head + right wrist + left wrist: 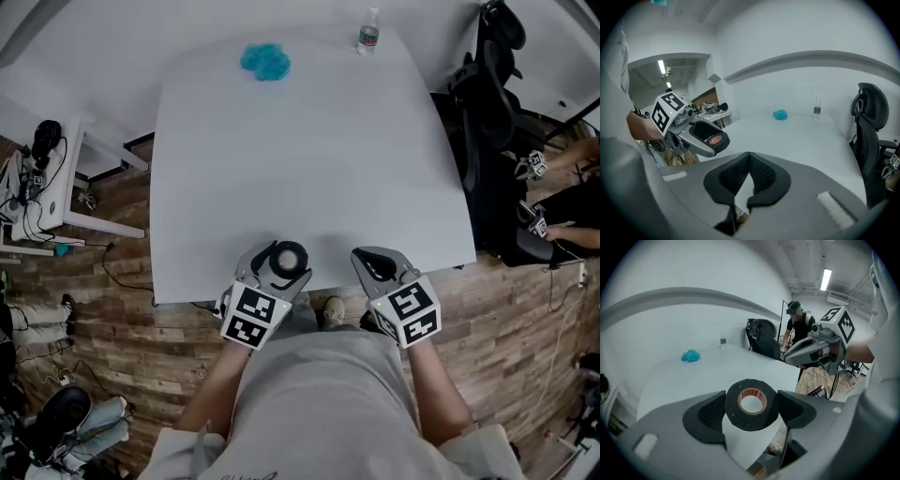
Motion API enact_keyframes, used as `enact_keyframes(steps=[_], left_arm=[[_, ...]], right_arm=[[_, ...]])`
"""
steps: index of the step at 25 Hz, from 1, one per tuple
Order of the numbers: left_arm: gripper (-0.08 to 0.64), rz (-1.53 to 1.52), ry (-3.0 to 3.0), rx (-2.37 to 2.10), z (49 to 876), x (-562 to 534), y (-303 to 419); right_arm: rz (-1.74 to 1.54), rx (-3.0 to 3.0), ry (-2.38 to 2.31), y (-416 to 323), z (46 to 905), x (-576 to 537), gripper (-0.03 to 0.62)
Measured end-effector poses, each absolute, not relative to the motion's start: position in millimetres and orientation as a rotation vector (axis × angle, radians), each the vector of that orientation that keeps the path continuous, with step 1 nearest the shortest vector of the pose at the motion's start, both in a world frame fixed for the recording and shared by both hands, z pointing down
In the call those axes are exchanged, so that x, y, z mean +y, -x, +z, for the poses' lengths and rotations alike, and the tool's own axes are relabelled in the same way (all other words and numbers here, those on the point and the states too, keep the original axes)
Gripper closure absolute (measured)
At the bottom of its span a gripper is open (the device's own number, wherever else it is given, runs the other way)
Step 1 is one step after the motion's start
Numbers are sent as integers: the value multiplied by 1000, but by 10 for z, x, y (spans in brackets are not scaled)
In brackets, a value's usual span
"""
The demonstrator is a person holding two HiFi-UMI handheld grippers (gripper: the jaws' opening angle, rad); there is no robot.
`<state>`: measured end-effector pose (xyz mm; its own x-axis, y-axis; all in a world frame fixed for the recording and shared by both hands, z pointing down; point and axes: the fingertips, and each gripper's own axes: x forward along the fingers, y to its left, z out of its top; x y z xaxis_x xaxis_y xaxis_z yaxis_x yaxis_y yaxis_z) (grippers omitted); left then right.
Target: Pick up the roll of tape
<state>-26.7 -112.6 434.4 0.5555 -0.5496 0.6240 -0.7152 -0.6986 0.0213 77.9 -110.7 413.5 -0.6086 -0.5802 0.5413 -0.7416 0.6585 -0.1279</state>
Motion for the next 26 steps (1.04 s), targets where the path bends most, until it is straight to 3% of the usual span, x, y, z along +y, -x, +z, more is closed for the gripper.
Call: enact_keyframes(steps=[26], left_arm=[[193,863,-2535,-1015,4141,-837,267]], right_arm=[[467,-2419,-997,-642,4074,-881,588]])
